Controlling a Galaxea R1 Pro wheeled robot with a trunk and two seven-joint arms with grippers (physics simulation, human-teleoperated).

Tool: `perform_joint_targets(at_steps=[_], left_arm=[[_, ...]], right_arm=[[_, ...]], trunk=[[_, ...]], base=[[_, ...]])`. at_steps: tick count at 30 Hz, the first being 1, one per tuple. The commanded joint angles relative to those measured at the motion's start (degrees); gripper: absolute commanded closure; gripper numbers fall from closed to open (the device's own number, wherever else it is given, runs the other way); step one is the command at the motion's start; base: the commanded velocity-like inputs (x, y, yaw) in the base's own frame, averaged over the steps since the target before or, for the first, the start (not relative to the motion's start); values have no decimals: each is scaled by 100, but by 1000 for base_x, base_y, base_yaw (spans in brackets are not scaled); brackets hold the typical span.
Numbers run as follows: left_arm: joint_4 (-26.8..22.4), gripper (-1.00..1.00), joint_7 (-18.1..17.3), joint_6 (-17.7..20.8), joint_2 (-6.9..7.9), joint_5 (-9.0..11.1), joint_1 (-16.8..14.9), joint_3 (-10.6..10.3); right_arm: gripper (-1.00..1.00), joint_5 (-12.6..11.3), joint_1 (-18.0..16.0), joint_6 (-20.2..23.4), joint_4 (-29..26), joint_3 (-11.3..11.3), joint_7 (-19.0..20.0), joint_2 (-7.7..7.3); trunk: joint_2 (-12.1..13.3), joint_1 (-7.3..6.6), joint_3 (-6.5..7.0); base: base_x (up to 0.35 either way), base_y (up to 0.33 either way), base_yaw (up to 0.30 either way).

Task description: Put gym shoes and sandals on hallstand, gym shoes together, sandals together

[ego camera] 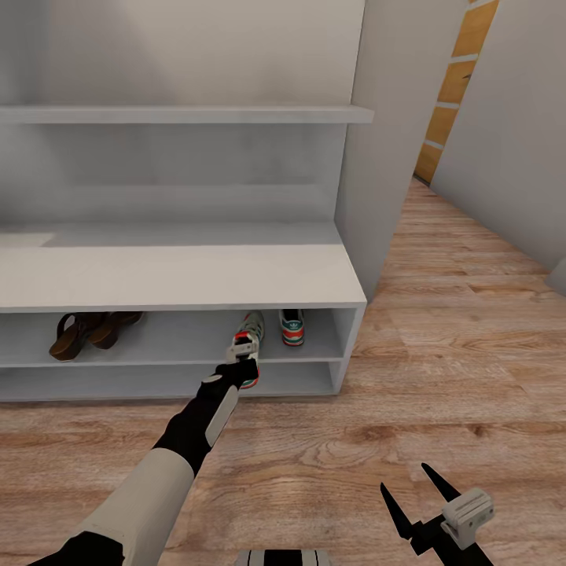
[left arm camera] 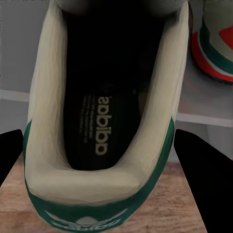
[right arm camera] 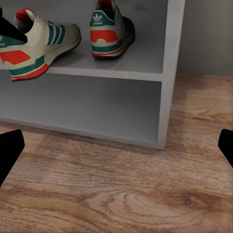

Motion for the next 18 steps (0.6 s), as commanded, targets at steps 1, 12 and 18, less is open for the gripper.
perform_joint_targets(at_steps=[1,12,18], left_arm=[[43,100,12,-15,0,-33,2,14],[49,100,9,-260,0,-40,2,0],[50,100,5,-302,0,-43,2,-3]], right_arm=[[-100,0,0,0,0,0,1,0],[-100,0,0,1,2,5,4,0],[-100,0,0,1,2,7,5,0]], trunk=[[1,1,-1],[1,1,-1],[1,1,-1]], base=[[0,0,0],[0,0,0],[112,0,0]])
